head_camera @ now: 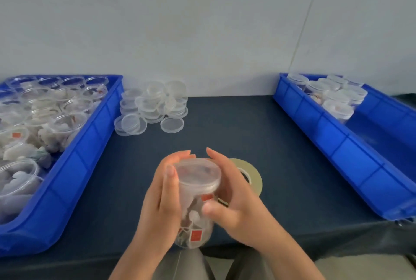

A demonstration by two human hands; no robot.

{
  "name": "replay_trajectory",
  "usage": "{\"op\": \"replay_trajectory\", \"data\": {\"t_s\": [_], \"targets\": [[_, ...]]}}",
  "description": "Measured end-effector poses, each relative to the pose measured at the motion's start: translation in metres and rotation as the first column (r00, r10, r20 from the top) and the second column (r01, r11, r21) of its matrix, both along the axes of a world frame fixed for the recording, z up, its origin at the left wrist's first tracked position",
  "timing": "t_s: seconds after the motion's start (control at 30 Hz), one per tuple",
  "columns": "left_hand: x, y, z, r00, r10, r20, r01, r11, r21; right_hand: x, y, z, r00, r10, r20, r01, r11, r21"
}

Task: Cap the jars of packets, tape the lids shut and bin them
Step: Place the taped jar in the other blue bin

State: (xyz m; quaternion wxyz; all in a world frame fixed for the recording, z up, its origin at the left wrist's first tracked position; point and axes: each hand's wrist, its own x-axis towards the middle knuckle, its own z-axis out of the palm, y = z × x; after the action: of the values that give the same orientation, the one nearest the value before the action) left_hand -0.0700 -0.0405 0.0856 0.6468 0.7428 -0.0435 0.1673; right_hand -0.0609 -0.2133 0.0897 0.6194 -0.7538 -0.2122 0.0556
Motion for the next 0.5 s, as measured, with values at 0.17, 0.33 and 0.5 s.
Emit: {"op": "replay_trajectory", "data": {"t_s": [0.17, 0.33, 0.5], "targets": [[0.003, -0.001, -0.008, 0.99, -0.137, -0.045, 0.13, 0.983, -0.129, 0.006, -0.01, 0.018, 0.975, -0.028, 0.222, 0.108, 0.928, -0.358], [0.012, 0.011, -0.014, 0.998, -0.054, -0.039, 0.043, 0.97, -0.24, 0.033, -0.044, 0.055, 0.902, -0.215, 0.376, 0.378, 0.814, -0.441], [0.014, 0.025, -0.026, 0.998, 0.006, -0.069, -0.025, 0.961, -0.276, 0.09, -0.129, 0.115, 0.652, -0.615, 0.443, 0.741, 0.641, -0.2]]}}
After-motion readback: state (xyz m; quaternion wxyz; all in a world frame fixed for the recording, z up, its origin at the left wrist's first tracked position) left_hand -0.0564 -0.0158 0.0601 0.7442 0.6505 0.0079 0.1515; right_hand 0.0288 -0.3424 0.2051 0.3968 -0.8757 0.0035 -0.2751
